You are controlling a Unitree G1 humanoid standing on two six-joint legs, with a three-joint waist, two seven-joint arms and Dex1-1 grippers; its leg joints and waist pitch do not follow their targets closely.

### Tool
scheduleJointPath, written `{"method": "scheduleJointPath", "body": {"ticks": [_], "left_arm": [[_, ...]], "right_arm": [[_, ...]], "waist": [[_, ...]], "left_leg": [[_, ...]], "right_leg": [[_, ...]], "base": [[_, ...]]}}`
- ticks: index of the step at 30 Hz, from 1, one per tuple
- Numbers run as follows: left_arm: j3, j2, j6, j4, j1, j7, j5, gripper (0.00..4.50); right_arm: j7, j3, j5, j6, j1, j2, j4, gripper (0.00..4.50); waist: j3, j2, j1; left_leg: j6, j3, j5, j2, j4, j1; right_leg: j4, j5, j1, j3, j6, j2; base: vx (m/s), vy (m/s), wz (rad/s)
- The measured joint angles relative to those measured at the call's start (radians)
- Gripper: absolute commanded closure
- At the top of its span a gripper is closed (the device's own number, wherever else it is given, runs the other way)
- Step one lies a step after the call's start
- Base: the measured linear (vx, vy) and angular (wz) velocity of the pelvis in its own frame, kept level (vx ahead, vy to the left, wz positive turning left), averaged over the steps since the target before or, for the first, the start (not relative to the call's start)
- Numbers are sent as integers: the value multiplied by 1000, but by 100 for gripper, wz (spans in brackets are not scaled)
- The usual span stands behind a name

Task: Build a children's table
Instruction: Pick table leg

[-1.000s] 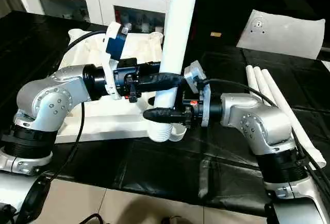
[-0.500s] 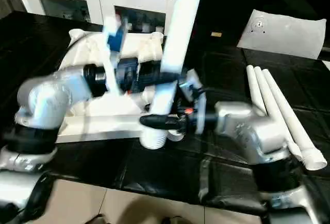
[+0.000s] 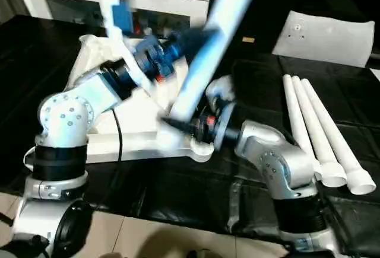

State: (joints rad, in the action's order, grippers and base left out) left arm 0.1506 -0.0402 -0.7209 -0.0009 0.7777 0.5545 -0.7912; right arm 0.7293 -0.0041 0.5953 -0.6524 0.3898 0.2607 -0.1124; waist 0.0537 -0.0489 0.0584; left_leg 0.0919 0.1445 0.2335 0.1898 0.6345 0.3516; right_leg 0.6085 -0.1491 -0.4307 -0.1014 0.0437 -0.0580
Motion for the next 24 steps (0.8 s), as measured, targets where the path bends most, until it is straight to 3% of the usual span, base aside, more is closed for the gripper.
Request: {"method": "scheduleJointPath", "body": {"ticks": [3, 7, 9, 12, 15, 16, 18, 19, 20, 21, 22, 23, 24], "left_arm": [[5, -52, 23, -6, -48, -47, 73, 104], [-11, -127, 61, -21, -152, -122, 203, 104], [-29, -156, 77, -42, -200, -157, 263, 104], [-100, -239, 121, -107, -355, -215, 404, 104], [-111, -228, 135, -111, -470, -273, 476, 104], [-104, -214, 135, -127, -494, -288, 475, 104], [-95, -194, 141, -137, -500, -326, 489, 104], [-93, -187, 145, -147, -498, -342, 494, 104], [-94, -187, 149, -152, -497, -355, 506, 104], [-97, -187, 151, -153, -495, -371, 520, 104], [-100, -193, 153, -153, -494, -395, 544, 104], [-97, -198, 154, -152, -495, -412, 556, 104], [-90, -199, 155, -148, -497, -424, 563, 104]], "right_arm": [[-79, -27, -11, 17, -31, -24, -24, 258], [-188, -29, -87, 47, -65, -41, -83, 258], [-240, -27, -126, 53, -90, -47, -107, 258], [-388, -28, -205, 29, -168, -89, -171, 258], [-471, -20, -222, -18, -240, -112, -212, 258], [-503, -18, -221, -44, -257, -132, -232, 258], [-533, -12, -218, -58, -276, -170, -240, 258], [-543, -5, -219, -60, -283, -171, -240, 258], [-551, -4, -226, -58, -286, -171, -240, 258], [-558, -4, -239, -53, -291, -172, -240, 258], [-574, -6, -254, -44, -300, -180, -240, 258], [-587, -7, -261, -40, -307, -190, -240, 258], [-596, -5, -267, -40, -309, -202, -241, 258]], "waist": [[0, 7, -3], [-2, 25, -9], [-2, 28, -13], [-6, 33, -21], [-5, 32, -26], [-8, 32, -17], [-7, 30, -7], [-8, 28, 2], [-7, 28, 6], [-7, 28, 9], [-8, 34, 2], [-9, 39, -18], [-10, 41, -30]], "left_leg": [[0, 0, 0, 0, 0, 0], [0, -1, 1, 0, -1, 1], [1, -1, 1, 0, -2, 1], [3, -1, 2, 0, -7, -1], [4, -1, 2, 0, -7, 0], [4, 20, 4, 4, -4, -10], [2, 36, 10, 3, -3, -19], [-7, 48, 18, -1, 4, -26], [-19, 49, 26, -10, 16, -28], [-33, 36, 37, -22, 28, -30], [-20, 26, 50, -33, 34, -31], [-22, 30, 51, -30, 37, -33], [-25, 30, 51, -22, 36, -28]], "right_leg": [[-1, 0, 0, 0, 0, 0], [-3, 0, 0, -1, -1, 1], [-3, 0, 0, -1, -1, 1], [-6, 0, 2, -1, -1, 1], [-10, 0, 2, -1, -1, 1], [-11, 1, -7, 26, -3, 17], [-10, 4, -10, 76, -8, 39], [-6, 7, -13, 112, -13, 51], [-3, 10, -13, 141, -20, 57], [0, 10, -12, 171, -27, 66], [1, 8, -12, 201, -36, 85], [-5, 1, -22, 199, -44, 96], [-11, -15, -20, 193, -46, 95]], "base": [[0, 0, 0], [0, 0, 0], [0, 0, 0], [0, 0, 0], [0, 0, 0], [-17, 9, -27], [-20, 17, -34], [-30, 68, -39], [-30, 68, -39], [-35, 104, -51], [-74, 111, -49], [-74, 111, -49], [-101, 91, -30]]}}
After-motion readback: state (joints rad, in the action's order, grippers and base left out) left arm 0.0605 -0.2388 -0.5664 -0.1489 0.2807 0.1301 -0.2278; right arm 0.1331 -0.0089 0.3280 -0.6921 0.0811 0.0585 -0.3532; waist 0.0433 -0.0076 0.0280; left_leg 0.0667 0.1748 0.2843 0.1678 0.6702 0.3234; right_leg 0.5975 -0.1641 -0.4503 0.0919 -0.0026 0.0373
